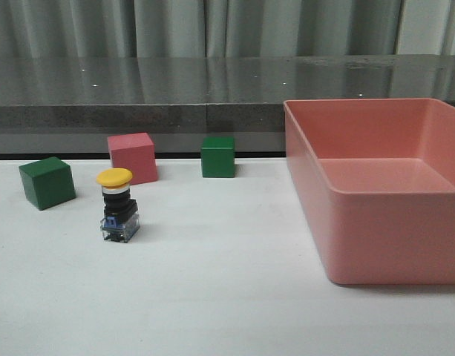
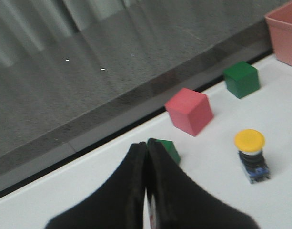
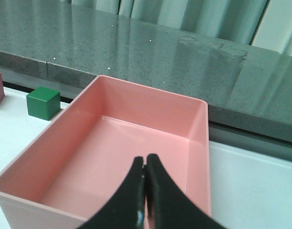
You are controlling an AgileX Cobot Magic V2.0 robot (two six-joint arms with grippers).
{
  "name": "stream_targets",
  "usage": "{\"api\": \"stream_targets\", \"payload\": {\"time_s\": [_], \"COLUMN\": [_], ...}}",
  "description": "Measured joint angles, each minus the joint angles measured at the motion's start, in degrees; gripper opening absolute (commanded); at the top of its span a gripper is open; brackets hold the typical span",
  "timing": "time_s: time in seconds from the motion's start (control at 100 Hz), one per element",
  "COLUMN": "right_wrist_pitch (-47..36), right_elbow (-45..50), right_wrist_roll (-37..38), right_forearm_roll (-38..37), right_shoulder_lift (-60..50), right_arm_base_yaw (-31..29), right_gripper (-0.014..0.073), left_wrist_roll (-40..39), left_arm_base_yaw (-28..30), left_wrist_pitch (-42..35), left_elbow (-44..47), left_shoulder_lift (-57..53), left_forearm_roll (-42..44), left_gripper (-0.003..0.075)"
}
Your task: Place and stand button with both arms
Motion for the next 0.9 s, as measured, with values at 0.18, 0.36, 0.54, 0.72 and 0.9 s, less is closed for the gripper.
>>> {"api": "stream_targets", "payload": {"time_s": [0.18,0.36,0.54,0.72,0.9], "right_wrist_pitch": [0.0,0.0,0.0,0.0,0.1], "right_elbow": [0.0,0.0,0.0,0.0,0.0], "right_wrist_roll": [0.0,0.0,0.0,0.0,0.0], "right_forearm_roll": [0.0,0.0,0.0,0.0,0.0], "right_shoulder_lift": [0.0,0.0,-0.1,0.0,0.0], "right_arm_base_yaw": [0.0,0.0,0.0,0.0,0.0], "right_gripper": [-0.006,-0.006,-0.006,-0.006,-0.006], "left_wrist_roll": [-0.2,-0.7,-1.0,-1.1,-1.1], "left_arm_base_yaw": [8.9,13.8,14.6,14.9,14.9], "left_wrist_pitch": [-7.7,-10.2,-7.3,-3.1,-2.1], "left_elbow": [10.7,21.4,22.5,22.5,22.5], "left_shoulder_lift": [-9.2,-19.3,-30.2,-34.7,-34.7], "left_forearm_roll": [-3.1,-5.7,-6.6,-7.1,-7.4], "left_gripper": [-0.0019,-0.0019,-0.0019,-0.0019,-0.0019]}}
